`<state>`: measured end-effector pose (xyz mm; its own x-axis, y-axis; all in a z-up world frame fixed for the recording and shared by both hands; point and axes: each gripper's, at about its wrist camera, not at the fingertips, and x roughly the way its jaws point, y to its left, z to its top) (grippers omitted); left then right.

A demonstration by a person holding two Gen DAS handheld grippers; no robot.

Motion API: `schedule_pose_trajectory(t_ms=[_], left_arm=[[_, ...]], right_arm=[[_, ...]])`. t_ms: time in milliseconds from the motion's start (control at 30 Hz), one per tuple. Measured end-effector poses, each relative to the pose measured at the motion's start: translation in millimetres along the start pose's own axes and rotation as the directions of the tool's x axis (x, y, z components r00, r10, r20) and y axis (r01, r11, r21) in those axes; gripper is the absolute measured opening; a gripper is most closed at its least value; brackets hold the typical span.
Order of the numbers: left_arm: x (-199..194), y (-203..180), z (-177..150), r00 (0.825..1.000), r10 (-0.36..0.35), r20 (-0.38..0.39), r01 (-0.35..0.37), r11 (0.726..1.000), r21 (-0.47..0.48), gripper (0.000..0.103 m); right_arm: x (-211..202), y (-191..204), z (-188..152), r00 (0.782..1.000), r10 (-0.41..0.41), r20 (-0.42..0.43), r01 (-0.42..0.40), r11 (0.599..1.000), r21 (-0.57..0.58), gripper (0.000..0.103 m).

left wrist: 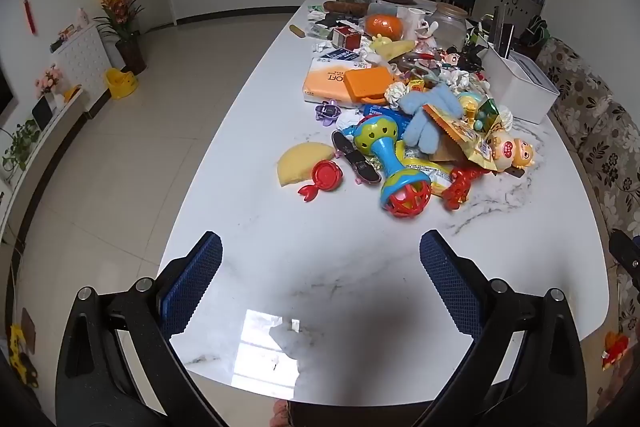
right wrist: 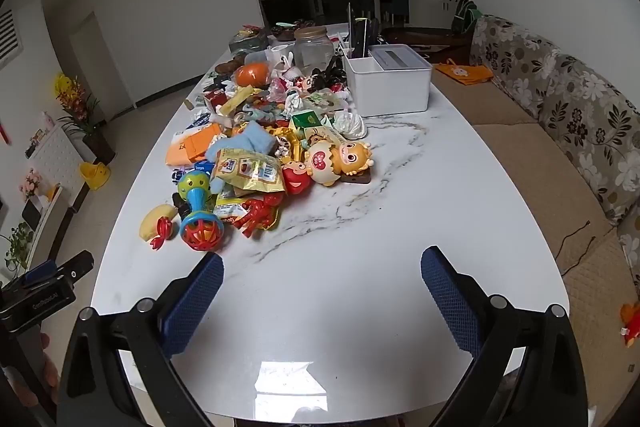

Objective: Collect trash

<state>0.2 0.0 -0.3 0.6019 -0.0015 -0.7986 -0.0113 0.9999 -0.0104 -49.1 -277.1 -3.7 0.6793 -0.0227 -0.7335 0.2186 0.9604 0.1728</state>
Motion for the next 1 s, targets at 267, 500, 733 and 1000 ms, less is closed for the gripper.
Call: schedule_pose_trajectory(t_ms=[267, 500, 733, 1000], left_arm=[[0, 0, 0, 1.000, -0.006, -0.001, 0.006, 1.000, 0.001, 0.097], [6, -2, -5, 1.000, -0.006, -0.009, 0.006, 1.000, 0.003, 0.097], [1, -3, -7, 1.000, 0.004, -0.008, -0.004, 1.000, 0.016, 0.097], [2, -3, -6, 1.000, -0.005, -0.018, 0.005, 1.000, 0.017, 0.097]], right_arm=[[-2, -1, 1, 1.000, 0.023, -0.018, -0.023, 1.000, 0.000, 0.098], [1, 2, -7, 0.999, 0.036, -0.026, -0.036, 0.999, -0.004, 0.098], [4, 2, -9, 0.999, 0.038, -0.035, -0.038, 0.999, -0.003, 0.098], [4, 3, -11, 0.998, 0.044, -0.042, -0.044, 0.999, -0.009, 0.098]])
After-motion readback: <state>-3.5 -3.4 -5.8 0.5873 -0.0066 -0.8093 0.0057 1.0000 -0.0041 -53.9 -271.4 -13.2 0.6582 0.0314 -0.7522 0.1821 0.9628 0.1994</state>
